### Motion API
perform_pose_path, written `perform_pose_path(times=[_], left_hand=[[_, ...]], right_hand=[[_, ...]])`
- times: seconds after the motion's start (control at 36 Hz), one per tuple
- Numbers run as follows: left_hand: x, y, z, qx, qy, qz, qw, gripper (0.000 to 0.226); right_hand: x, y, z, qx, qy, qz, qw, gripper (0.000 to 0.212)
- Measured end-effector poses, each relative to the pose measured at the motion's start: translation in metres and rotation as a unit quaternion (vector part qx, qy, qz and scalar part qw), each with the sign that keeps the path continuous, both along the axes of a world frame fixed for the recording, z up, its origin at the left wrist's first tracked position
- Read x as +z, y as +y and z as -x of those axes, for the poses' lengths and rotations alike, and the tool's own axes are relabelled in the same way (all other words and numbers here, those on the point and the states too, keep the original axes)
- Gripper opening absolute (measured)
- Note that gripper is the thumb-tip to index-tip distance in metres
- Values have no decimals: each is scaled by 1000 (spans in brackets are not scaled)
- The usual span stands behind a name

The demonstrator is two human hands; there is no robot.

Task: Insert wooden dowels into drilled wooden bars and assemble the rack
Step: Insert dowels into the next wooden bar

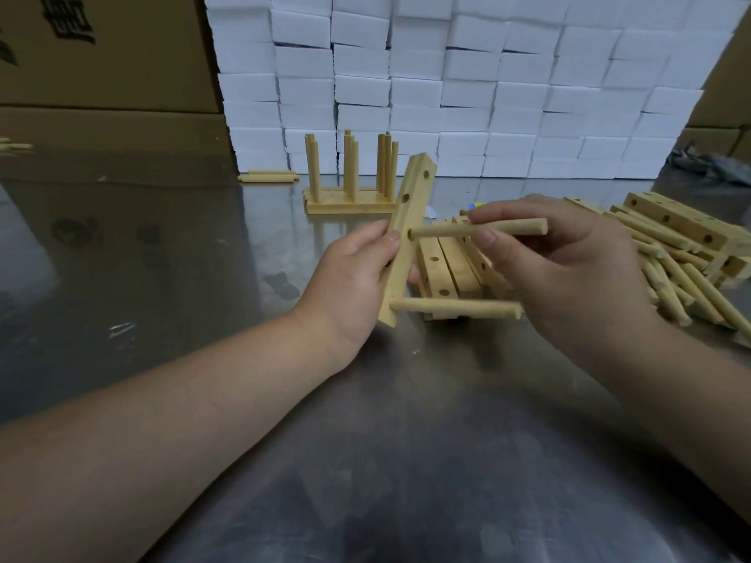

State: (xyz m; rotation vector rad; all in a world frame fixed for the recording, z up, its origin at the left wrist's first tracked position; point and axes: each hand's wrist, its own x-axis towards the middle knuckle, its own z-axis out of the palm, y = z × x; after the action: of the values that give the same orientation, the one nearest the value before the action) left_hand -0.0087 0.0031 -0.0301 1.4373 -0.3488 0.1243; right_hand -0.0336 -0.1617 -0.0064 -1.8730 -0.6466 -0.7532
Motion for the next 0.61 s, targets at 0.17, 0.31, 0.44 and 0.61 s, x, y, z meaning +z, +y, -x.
perform_pose_path(times=[0.17, 0.31, 0.44, 0.61], left_hand=[[2, 5, -5, 45, 26, 49, 997, 28], [-1, 2, 1, 29, -36, -51, 998, 32], [1, 2, 4, 17, -64, -82, 994, 29], [1, 0, 5, 0, -83, -86, 993, 24]], right_hand=[[12, -4, 4, -79, -59, -3, 995, 12], [11, -8, -5, -156, 60, 89, 982, 26], [14, -8, -2, -140, 89, 167, 972, 15], [12, -3, 0, -101, 115, 289, 945, 32]])
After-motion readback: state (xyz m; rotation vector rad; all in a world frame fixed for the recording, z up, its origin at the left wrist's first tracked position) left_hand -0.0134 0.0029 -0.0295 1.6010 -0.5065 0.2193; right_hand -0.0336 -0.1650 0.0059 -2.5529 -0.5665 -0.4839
